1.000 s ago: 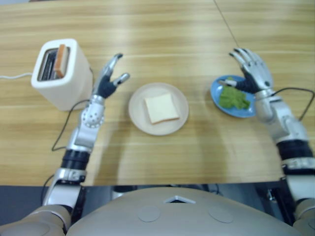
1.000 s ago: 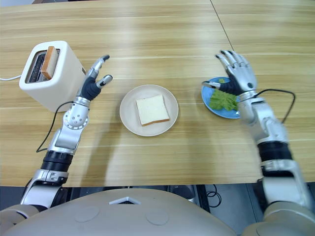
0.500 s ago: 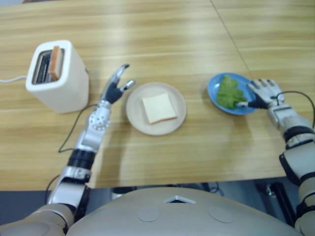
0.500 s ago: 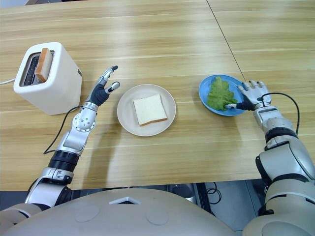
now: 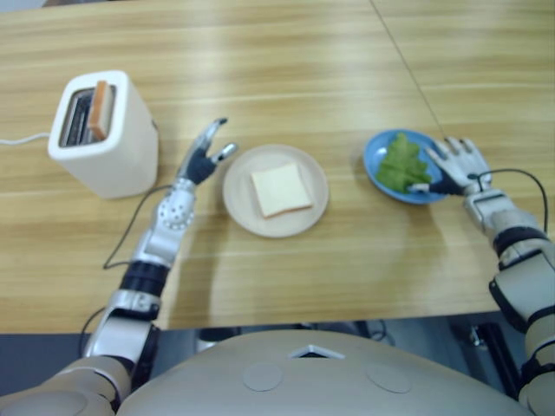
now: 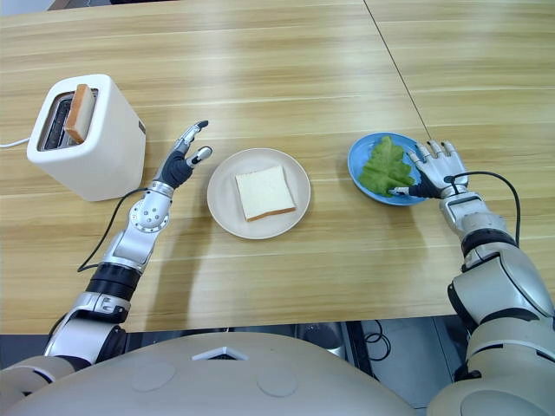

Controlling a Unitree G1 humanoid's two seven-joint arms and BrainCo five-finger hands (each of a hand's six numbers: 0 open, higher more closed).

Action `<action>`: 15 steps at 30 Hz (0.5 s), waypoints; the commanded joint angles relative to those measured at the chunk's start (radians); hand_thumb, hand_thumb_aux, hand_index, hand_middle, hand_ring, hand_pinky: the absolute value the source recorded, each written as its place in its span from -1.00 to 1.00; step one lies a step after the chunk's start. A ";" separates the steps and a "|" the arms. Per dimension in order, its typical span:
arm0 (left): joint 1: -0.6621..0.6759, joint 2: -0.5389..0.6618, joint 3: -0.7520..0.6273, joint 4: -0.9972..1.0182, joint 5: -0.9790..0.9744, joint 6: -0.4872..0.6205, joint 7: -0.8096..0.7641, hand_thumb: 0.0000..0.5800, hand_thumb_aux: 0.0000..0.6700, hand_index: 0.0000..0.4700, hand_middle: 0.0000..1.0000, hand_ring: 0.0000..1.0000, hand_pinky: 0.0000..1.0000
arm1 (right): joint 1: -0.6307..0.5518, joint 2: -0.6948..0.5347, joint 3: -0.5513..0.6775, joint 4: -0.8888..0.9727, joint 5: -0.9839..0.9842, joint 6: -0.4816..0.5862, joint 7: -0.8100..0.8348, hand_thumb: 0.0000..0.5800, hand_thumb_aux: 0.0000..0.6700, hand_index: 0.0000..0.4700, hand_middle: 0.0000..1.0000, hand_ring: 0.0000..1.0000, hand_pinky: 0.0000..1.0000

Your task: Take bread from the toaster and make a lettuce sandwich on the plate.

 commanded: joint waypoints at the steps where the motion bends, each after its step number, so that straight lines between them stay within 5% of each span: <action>1: -0.002 -0.004 -0.007 0.016 -0.003 0.004 -0.001 -1.00 -1.00 -1.00 -1.00 -1.00 -1.00 | 0.004 0.015 0.044 0.000 -0.012 0.019 -0.010 -1.00 -1.00 -1.00 -1.00 -1.00 -1.00; 7: 0.000 -0.002 -0.008 0.022 -0.003 0.004 -0.004 -1.00 -1.00 -1.00 -1.00 -1.00 -1.00 | 0.007 0.049 0.099 0.023 -0.025 0.042 -0.014 -1.00 -1.00 -1.00 -1.00 -1.00 -1.00; 8: 0.000 -0.002 -0.008 0.022 -0.002 0.004 -0.004 -1.00 -1.00 -1.00 -1.00 -1.00 -1.00 | 0.009 0.055 0.105 0.026 -0.023 0.041 -0.013 0.16 -0.29 -0.31 -1.00 -1.00 -1.00; 9: 0.001 -0.001 -0.008 0.022 -0.002 0.004 -0.004 -1.00 -1.00 -1.00 -1.00 -1.00 -1.00 | 0.010 0.061 0.110 0.029 -0.022 0.042 -0.014 0.50 0.00 -0.02 -1.00 -1.00 -1.00; 11: 0.001 -0.001 -0.009 0.024 -0.002 0.005 -0.004 -1.00 -1.00 -1.00 -1.00 -1.00 -1.00 | 0.014 0.071 0.118 0.036 -0.021 0.042 -0.013 0.56 0.06 0.04 -1.00 -1.00 -1.00; 12: 0.001 -0.002 -0.009 0.024 -0.002 0.005 -0.004 -1.00 -1.00 -1.00 -1.00 -1.00 -1.00 | 0.016 0.075 0.120 0.039 -0.018 0.038 -0.013 0.93 0.64 0.60 -1.00 -1.00 -1.00; 13: 0.000 -0.003 -0.010 0.024 -0.002 0.006 -0.004 -1.00 -1.00 -1.00 -1.00 -1.00 -1.00 | 0.017 0.079 0.122 0.041 -0.014 0.032 -0.012 1.00 1.00 0.96 -1.00 -1.00 -1.00; 15: 0.000 -0.004 -0.011 0.024 -0.001 0.007 -0.004 -1.00 -1.00 -1.00 -1.00 -1.00 -1.00 | 0.021 0.087 0.127 0.048 -0.006 0.024 -0.004 1.00 1.00 0.96 -1.00 -1.00 -1.00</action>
